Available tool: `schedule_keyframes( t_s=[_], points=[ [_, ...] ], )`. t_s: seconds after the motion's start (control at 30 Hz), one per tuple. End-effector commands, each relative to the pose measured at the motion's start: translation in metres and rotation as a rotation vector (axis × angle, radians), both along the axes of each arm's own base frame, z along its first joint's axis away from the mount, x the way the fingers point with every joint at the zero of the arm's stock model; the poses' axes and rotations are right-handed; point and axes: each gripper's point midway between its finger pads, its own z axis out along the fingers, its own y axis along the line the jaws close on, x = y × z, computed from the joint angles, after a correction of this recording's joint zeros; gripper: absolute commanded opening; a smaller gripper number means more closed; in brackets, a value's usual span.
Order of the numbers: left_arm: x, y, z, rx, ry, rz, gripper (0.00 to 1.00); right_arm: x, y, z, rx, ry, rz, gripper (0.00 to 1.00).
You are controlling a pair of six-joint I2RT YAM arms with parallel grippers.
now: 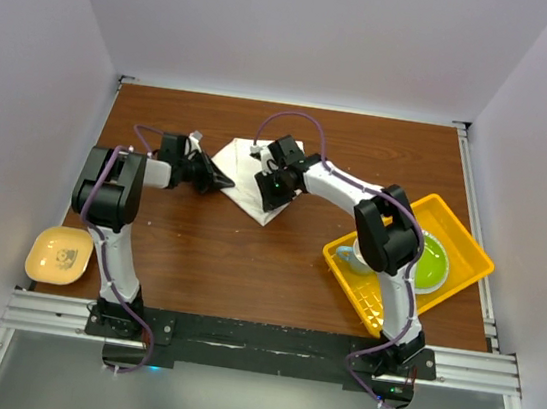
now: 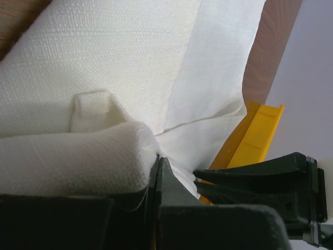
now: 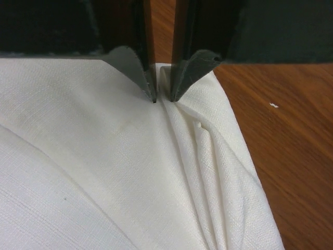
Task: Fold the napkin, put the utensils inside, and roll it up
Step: Roll the napkin with the utensil
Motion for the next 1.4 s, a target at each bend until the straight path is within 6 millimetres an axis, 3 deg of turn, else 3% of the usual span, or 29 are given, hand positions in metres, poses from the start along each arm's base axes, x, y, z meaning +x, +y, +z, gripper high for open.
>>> schedule_keyframes(
  t_s=[0.0, 0.17, 0.2, 0.3, 0.4, 0.53, 0.7, 1.03, 1.37],
  points=[
    [-0.042, 0.029, -0.081, 0.209, 0.234, 0.041, 0.00, 0.004, -0.022, 0.012, -0.154, -0.082, -0.003, 0.31],
    [-0.042, 0.029, -0.082, 0.201, 0.250, 0.046, 0.00, 0.028, 0.002, 0.076, -0.127, -0.294, 0.030, 0.54],
    [-0.042, 0.028, -0.081, 0.197, 0.256, 0.045, 0.00, 0.025, 0.011, 0.083, -0.129, -0.332, 0.066, 0.60],
    [-0.042, 0.028, -0.081, 0.190, 0.270, 0.055, 0.00, 0.020, 0.039, 0.095, -0.102, -0.405, 0.152, 0.64],
    [-0.049, 0.027, -0.082, 0.183, 0.309, 0.058, 0.00, 0.009, 0.066, 0.089, -0.083, -0.406, 0.233, 0.60],
    [-0.050, 0.025, -0.082, 0.174, 0.324, 0.062, 0.00, 0.007, 0.093, 0.087, -0.036, -0.394, 0.275, 0.32],
    [-0.051, 0.025, -0.081, 0.167, 0.327, 0.062, 0.00, 0.008, 0.106, 0.072, -0.038, -0.384, 0.296, 0.32],
    [-0.049, 0.023, -0.080, 0.153, 0.323, 0.063, 0.00, 0.007, 0.108, 0.047, -0.053, -0.357, 0.312, 0.33],
    [-0.050, 0.022, -0.081, 0.147, 0.325, 0.059, 0.00, 0.008, 0.095, 0.018, -0.127, -0.348, 0.328, 0.41]
  ],
)
